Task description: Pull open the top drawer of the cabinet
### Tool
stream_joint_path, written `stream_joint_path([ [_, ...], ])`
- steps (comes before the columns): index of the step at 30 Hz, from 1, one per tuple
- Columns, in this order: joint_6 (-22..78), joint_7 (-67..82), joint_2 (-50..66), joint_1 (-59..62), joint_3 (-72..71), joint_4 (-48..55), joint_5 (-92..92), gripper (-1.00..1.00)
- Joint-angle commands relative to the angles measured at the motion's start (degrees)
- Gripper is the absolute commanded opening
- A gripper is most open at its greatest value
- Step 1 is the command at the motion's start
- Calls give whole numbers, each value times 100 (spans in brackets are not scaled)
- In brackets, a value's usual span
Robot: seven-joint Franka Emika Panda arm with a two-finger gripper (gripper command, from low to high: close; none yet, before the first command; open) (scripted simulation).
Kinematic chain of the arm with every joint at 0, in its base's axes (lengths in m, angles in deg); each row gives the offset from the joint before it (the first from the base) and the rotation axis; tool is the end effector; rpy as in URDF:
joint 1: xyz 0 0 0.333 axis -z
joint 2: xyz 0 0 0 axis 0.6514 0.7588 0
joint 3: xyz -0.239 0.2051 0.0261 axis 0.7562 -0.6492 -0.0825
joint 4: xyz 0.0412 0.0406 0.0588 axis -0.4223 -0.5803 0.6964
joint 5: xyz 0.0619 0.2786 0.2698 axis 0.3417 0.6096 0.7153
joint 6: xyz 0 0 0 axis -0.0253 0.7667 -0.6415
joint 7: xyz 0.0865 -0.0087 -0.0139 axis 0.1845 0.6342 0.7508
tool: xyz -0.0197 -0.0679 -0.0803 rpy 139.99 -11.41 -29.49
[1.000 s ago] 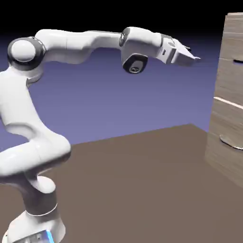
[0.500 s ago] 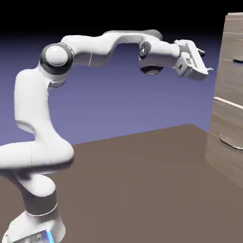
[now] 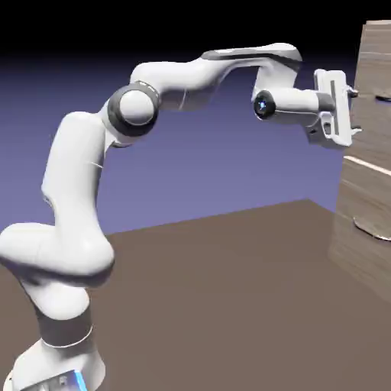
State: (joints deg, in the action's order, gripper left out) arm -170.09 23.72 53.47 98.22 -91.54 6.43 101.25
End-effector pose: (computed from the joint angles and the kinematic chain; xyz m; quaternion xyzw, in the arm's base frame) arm 0.6948 0.0412 0.5706 -0.3951 0.6268 -0.3595 0.5673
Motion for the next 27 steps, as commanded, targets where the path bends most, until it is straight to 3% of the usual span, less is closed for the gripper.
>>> stream_joint_path([
  [1,-8,52,1,208,-202,132,193,0],
  [9,-66,294,-34,1749,-1683,1151,1509,0],
  [27,12,-4191,-1438,1741,-1073,2339,-2045,0],
])
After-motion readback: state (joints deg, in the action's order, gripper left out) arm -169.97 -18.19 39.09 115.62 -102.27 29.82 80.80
